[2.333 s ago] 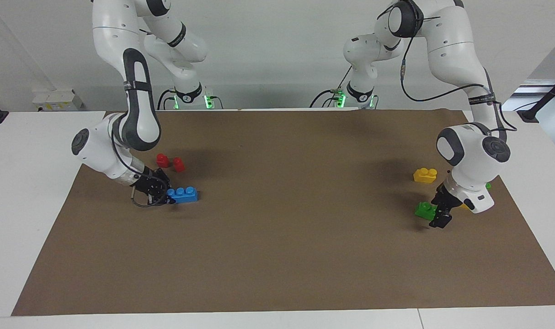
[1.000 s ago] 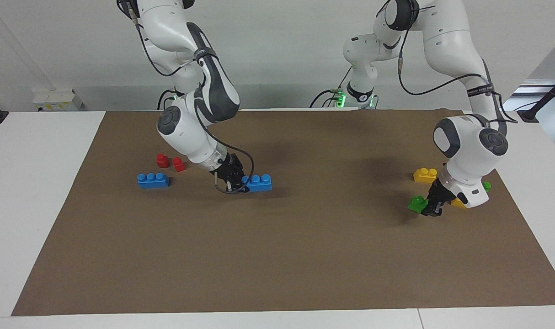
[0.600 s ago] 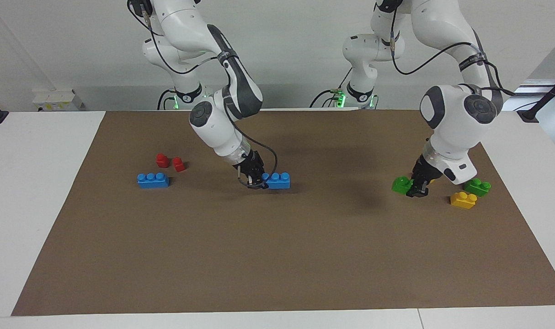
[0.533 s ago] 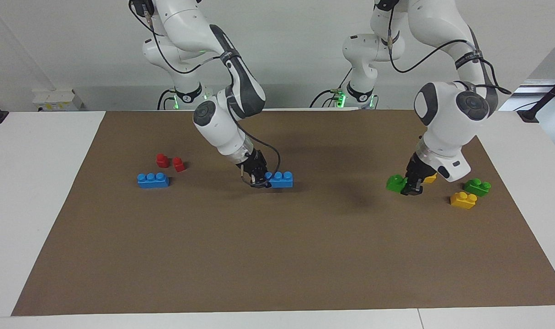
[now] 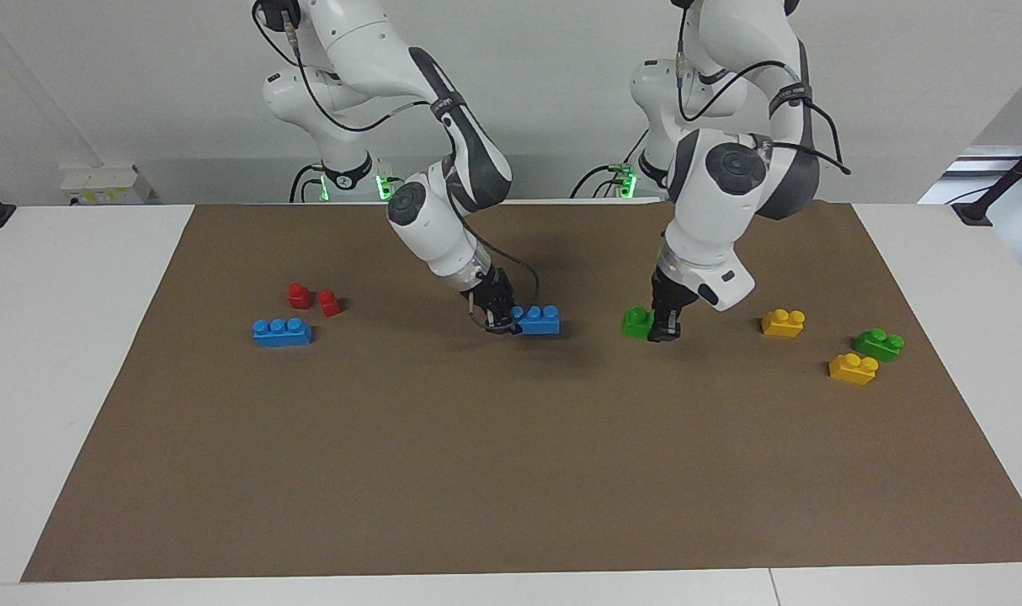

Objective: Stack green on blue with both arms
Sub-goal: 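Carry the green brick and blue brick toward the table center with both grippers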

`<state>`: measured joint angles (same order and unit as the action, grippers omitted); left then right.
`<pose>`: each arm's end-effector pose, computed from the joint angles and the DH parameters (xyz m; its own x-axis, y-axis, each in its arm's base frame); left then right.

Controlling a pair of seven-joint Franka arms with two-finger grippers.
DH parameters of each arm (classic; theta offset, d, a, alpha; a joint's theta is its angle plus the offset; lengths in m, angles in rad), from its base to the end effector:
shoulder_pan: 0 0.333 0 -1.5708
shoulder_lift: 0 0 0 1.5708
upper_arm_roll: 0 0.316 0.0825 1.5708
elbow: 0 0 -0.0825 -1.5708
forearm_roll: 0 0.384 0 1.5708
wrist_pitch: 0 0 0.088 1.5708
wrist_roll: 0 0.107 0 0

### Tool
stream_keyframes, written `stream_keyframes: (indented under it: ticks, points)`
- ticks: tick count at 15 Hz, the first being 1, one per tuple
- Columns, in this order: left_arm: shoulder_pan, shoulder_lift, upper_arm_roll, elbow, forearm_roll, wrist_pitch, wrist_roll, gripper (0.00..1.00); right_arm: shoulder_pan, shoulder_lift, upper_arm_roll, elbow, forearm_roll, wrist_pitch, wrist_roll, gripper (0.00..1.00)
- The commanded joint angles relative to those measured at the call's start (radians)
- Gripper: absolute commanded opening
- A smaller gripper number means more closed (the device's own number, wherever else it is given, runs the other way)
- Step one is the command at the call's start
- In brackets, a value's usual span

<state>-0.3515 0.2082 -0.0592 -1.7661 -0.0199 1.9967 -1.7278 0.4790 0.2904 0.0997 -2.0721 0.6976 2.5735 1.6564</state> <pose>0.5706 -0.2474 0.4455 0.2420 0.9697 -0.0337 0.9702 -0.2415 0.0175 0.5122 0.3198 0.3085 -0.0593 -0.8770 -0.4768 -0.9970 0.0761 -0.0160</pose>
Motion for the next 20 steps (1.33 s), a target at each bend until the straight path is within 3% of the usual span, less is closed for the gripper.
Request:
stream_keyframes:
  ticks: [1,4,8,20]
  points:
    - [-0.064,-0.049,0.018,-0.061,0.018,0.001,-0.09,0.0,0.012,0.001,-0.002,-0.026,0.04,0.042,-0.001,0.0]
    - [-0.122,-0.07,0.019,-0.102,0.018,0.013,-0.151,0.0,0.016,0.013,-0.002,-0.039,0.057,0.076,0.003,0.0]
    - [-0.201,-0.119,0.021,-0.226,0.025,0.125,-0.246,0.0,0.036,0.019,-0.003,-0.046,0.099,0.103,0.008,0.0]
    - [-0.253,-0.101,0.021,-0.273,0.064,0.228,-0.357,0.0,0.081,0.039,-0.003,-0.069,0.102,0.16,0.042,0.0]
